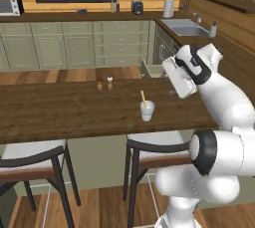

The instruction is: Take a straw from the drawer in front and place it inside the glass cup on the dining counter.

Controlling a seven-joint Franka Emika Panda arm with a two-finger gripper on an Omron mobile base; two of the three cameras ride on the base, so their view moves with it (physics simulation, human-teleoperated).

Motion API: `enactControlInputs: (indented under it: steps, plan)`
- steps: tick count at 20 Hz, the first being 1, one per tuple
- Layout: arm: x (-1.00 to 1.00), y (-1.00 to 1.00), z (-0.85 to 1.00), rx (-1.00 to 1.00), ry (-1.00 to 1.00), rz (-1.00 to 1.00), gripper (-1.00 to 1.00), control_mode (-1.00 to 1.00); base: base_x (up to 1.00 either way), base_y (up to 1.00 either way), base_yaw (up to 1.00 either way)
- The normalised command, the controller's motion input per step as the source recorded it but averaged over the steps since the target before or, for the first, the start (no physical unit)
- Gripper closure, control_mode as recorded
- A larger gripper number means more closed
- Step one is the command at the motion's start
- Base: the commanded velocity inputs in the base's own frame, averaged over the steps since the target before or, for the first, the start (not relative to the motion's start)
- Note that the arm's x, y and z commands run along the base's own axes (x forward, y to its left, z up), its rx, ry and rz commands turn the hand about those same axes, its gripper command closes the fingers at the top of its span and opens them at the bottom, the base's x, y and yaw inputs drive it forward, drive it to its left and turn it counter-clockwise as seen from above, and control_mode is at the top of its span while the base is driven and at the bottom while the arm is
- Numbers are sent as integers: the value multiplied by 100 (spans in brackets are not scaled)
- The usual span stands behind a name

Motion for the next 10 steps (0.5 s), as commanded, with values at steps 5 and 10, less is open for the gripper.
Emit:
enactControlInputs:
  steps: [5, 10]
  plan:
    - [-55, 55, 14, -48, -24, -2, -100, -100, 0, 0, 0]
    - [-25, 72, 9, -41, -4, 0, -100, -100, 0, 0, 0]
